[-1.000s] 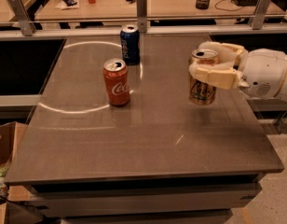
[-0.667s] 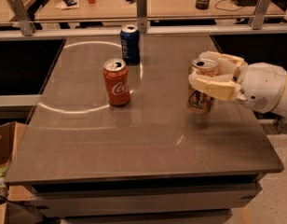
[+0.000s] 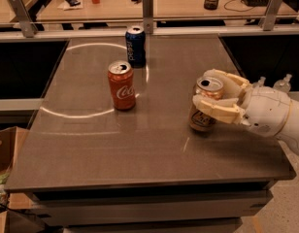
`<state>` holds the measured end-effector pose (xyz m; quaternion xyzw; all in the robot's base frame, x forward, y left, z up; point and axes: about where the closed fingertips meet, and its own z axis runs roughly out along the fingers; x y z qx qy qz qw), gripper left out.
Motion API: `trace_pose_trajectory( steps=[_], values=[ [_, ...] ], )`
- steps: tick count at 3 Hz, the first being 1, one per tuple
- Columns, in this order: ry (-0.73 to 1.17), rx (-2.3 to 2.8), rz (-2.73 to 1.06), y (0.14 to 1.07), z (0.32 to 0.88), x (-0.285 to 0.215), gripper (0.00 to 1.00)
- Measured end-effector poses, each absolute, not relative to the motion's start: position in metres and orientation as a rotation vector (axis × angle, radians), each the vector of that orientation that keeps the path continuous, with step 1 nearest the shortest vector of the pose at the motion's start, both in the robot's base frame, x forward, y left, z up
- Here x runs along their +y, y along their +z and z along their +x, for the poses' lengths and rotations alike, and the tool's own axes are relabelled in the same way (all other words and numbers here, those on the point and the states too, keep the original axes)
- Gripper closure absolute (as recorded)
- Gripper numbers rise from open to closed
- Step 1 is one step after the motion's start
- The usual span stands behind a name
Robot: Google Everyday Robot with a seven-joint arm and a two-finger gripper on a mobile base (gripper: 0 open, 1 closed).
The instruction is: Place orange can upright
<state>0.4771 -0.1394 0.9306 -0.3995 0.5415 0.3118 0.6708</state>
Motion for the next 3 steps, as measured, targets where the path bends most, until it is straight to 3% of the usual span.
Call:
trace_pose_trajectory(
  steps=[2, 3],
  values=[
    [0.709, 1.166, -0.965, 0.9147, 0.4636, -0.1325, 1.0],
    [0.711, 1.164, -0.968, 0.9155, 0.4635, -0.1302, 0.82]
  ],
)
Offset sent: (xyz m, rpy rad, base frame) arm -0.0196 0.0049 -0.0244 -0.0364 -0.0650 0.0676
